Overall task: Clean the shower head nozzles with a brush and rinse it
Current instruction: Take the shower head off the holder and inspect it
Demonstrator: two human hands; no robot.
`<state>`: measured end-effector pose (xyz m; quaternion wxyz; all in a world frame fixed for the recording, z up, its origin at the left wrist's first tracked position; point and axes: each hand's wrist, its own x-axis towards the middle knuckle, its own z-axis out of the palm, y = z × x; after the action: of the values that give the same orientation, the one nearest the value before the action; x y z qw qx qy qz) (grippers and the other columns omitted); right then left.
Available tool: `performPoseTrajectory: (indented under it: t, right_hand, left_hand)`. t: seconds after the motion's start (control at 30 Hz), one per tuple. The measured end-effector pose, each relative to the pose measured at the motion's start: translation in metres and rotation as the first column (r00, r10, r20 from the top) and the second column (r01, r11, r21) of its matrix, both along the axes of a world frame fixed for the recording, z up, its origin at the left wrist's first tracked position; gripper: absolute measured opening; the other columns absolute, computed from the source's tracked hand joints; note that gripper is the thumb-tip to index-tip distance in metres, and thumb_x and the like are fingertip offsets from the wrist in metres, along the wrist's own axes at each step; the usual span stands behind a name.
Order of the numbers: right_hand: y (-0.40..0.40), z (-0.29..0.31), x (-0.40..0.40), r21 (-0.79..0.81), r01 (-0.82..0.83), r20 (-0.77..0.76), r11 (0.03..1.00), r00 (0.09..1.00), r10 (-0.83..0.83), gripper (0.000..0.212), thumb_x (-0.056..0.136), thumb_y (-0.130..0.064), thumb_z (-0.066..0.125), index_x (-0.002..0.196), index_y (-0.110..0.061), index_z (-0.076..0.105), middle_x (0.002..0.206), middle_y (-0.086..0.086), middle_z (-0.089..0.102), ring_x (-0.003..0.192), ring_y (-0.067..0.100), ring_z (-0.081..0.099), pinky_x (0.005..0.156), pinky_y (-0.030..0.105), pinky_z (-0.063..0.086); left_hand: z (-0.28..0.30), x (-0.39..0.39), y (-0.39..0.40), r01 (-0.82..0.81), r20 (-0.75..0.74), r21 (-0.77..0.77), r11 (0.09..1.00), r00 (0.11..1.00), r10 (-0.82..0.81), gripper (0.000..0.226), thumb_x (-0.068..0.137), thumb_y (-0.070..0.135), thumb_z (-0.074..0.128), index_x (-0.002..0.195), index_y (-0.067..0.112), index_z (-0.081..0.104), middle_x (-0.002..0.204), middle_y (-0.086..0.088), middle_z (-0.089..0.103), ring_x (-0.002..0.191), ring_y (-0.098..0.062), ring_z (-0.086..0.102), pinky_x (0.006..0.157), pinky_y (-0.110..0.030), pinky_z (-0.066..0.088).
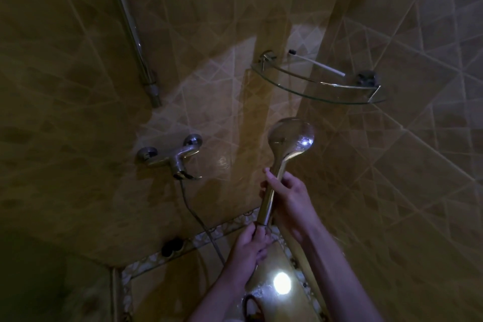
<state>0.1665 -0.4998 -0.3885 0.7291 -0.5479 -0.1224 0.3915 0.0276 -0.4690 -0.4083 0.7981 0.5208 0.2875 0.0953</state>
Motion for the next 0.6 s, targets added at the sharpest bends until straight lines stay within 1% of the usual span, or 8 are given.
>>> performPoseTrajectory:
  t: [0.07, 0.13, 0.2, 0.3, 0.4, 0.43, 0.53, 0.6]
  right_hand:
    - [-0.002, 0.000, 0.003, -0.024, -0.006, 0.047, 1.000, 0.999, 0.007, 0.036, 0.077, -0.033, 0.079, 0.105, -0.012, 0.072, 0.081, -0.001, 0.063, 0.080, 0.015, 0.060, 0.078, 0.032, 0.050]
    - [-0.005, 0.001, 0.006, -0.019, -0.032, 0.040, 0.999, 0.999, 0.033, 0.034, 0.075, -0.031, 0.080, 0.099, -0.010, 0.071, 0.084, 0.005, 0.067, 0.084, 0.020, 0.063, 0.078, 0.034, 0.050]
    - [-0.007, 0.001, 0.006, 0.057, -0.043, -0.052, 0.997, 0.998, 0.046, 0.027, 0.078, -0.021, 0.077, 0.099, -0.006, 0.067, 0.093, 0.015, 0.069, 0.095, 0.029, 0.067, 0.083, 0.038, 0.052]
    - [-0.007, -0.001, 0.004, 0.210, -0.008, -0.236, 0.978, 0.970, 0.059, 0.011, 0.089, -0.005, 0.060, 0.099, -0.007, 0.064, 0.106, 0.022, 0.068, 0.108, 0.041, 0.064, 0.092, 0.049, 0.051]
    - [-0.008, 0.001, 0.005, 0.237, -0.093, -0.250, 0.967, 0.956, 0.153, 0.020, 0.088, -0.001, 0.051, 0.104, -0.005, 0.061, 0.120, 0.022, 0.064, 0.115, 0.038, 0.061, 0.097, 0.054, 0.048]
    - [-0.008, 0.002, 0.005, 0.228, -0.115, -0.228, 0.967, 0.959, 0.168, 0.020, 0.088, -0.002, 0.051, 0.105, -0.004, 0.061, 0.117, 0.020, 0.065, 0.112, 0.034, 0.063, 0.097, 0.052, 0.048]
    - [-0.006, 0.006, 0.002, 0.153, -0.145, -0.128, 0.977, 0.978, 0.165, 0.014, 0.088, -0.014, 0.063, 0.100, -0.006, 0.061, 0.078, 0.008, 0.057, 0.077, 0.019, 0.057, 0.087, 0.042, 0.048]
    - [-0.001, 0.007, -0.003, 0.016, -0.082, 0.004, 0.997, 0.997, 0.082, 0.020, 0.083, -0.020, 0.072, 0.097, -0.007, 0.066, 0.078, 0.005, 0.060, 0.075, 0.018, 0.056, 0.079, 0.038, 0.048]
  left_hand:
    - [-0.001, 0.000, 0.001, -0.011, -0.008, 0.005, 1.000, 1.000, 0.011, 0.018, 0.098, 0.017, 0.038, 0.090, 0.008, 0.051, 0.056, 0.009, 0.045, 0.042, -0.003, 0.028, 0.044, -0.017, 0.018]
    - [-0.004, -0.001, 0.002, -0.010, -0.018, 0.009, 1.000, 1.000, 0.010, 0.019, 0.099, 0.018, 0.038, 0.091, 0.009, 0.053, 0.056, 0.010, 0.046, 0.043, -0.003, 0.029, 0.044, -0.017, 0.019]
    - [-0.006, -0.001, 0.003, -0.009, -0.014, 0.011, 1.000, 1.000, 0.009, 0.019, 0.098, 0.018, 0.039, 0.090, 0.011, 0.054, 0.054, 0.010, 0.046, 0.042, -0.003, 0.028, 0.045, -0.018, 0.018]
    - [-0.010, -0.001, 0.003, -0.004, -0.006, 0.021, 1.000, 1.000, 0.005, 0.017, 0.098, 0.018, 0.039, 0.087, 0.013, 0.052, 0.052, 0.011, 0.045, 0.042, -0.002, 0.028, 0.045, -0.019, 0.016]
    - [-0.013, -0.003, 0.001, -0.003, -0.018, 0.038, 0.999, 1.000, 0.003, 0.018, 0.099, 0.018, 0.039, 0.087, 0.014, 0.052, 0.052, 0.011, 0.045, 0.041, -0.001, 0.029, 0.044, -0.017, 0.019]
    - [-0.013, -0.003, 0.001, -0.007, -0.024, 0.046, 0.999, 1.000, 0.008, 0.019, 0.099, 0.019, 0.039, 0.087, 0.014, 0.053, 0.053, 0.011, 0.044, 0.041, -0.001, 0.029, 0.044, -0.016, 0.020]
    - [-0.014, -0.002, 0.002, -0.024, -0.035, 0.052, 0.998, 0.999, 0.026, 0.019, 0.099, 0.018, 0.038, 0.086, 0.013, 0.052, 0.054, 0.011, 0.041, 0.041, 0.000, 0.030, 0.042, -0.014, 0.022]
    - [-0.016, 0.000, 0.001, -0.024, -0.041, 0.048, 0.999, 0.999, 0.026, 0.019, 0.099, 0.019, 0.039, 0.084, 0.014, 0.049, 0.053, 0.011, 0.039, 0.040, 0.001, 0.030, 0.041, -0.012, 0.022]
